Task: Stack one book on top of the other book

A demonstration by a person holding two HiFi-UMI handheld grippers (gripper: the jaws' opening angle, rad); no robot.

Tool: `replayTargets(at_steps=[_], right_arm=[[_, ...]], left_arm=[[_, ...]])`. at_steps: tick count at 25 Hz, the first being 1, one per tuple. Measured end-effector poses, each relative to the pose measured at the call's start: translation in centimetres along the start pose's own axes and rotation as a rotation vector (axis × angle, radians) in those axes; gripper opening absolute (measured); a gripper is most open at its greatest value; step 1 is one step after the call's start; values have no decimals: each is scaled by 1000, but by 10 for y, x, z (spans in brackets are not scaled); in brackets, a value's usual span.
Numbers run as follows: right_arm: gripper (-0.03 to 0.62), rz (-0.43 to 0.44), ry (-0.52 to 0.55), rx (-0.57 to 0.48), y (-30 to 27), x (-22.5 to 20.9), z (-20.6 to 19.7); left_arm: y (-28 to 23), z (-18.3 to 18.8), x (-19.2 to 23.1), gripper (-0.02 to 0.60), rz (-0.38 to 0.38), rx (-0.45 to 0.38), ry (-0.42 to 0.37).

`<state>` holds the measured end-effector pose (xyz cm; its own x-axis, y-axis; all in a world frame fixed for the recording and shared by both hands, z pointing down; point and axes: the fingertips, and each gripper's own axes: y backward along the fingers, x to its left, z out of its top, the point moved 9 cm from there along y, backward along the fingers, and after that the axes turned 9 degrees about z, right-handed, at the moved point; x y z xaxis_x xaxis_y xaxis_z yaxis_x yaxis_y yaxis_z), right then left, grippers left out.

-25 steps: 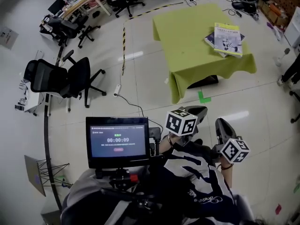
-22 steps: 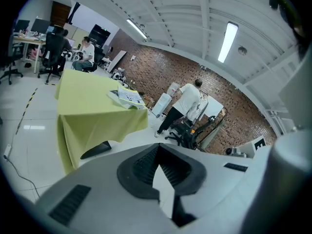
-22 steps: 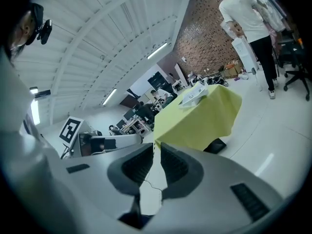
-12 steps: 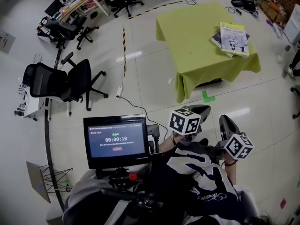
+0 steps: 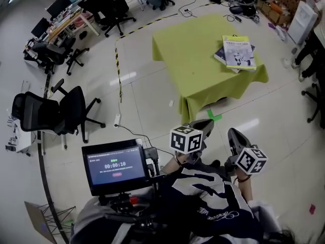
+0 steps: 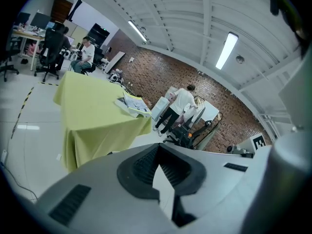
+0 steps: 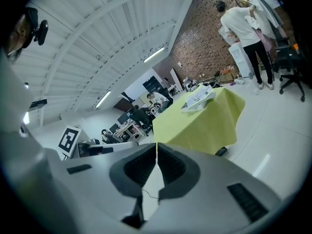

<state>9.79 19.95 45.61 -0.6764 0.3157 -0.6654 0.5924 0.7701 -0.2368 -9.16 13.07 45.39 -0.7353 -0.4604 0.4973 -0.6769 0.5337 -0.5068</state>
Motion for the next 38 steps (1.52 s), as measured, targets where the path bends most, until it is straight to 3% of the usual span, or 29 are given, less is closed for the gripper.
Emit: replayTargets(at_steps=[38], right_arm=[[-9, -2, 2, 45, -9, 13, -15]], left_arm=[[9, -6, 16, 5, -9, 15, 4]])
